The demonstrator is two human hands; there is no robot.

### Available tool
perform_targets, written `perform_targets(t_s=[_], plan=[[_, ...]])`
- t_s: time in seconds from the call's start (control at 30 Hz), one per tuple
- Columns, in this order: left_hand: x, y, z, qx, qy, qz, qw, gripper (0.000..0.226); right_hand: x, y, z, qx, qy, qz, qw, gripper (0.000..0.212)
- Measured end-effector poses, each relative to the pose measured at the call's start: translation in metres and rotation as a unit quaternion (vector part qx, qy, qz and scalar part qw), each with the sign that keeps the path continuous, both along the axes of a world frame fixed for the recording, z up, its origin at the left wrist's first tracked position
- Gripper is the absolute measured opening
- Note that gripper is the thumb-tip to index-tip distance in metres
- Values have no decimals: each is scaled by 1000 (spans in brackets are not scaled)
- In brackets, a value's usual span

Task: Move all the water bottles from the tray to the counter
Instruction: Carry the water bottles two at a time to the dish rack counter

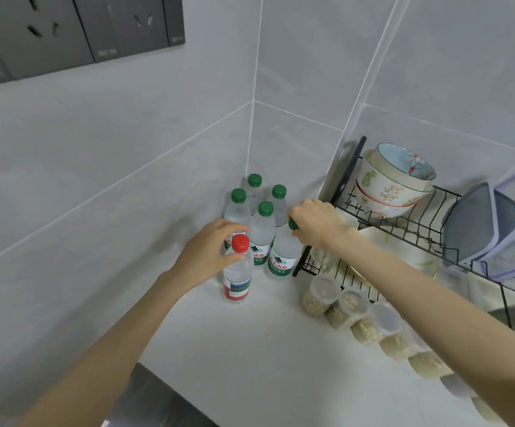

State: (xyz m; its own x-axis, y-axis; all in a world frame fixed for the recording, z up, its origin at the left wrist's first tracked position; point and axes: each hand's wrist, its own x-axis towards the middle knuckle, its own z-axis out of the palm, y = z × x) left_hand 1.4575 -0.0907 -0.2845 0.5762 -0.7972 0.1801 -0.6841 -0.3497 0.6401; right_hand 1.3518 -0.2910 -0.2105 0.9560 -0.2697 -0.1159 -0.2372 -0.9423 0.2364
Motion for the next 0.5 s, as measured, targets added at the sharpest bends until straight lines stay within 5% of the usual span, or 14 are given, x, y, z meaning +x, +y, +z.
perform_targets(t_s=[0.5], plan=[[4,-4,10,26,21,-30,999,38,38,-20,-3,-42,-15,-94,995,31]])
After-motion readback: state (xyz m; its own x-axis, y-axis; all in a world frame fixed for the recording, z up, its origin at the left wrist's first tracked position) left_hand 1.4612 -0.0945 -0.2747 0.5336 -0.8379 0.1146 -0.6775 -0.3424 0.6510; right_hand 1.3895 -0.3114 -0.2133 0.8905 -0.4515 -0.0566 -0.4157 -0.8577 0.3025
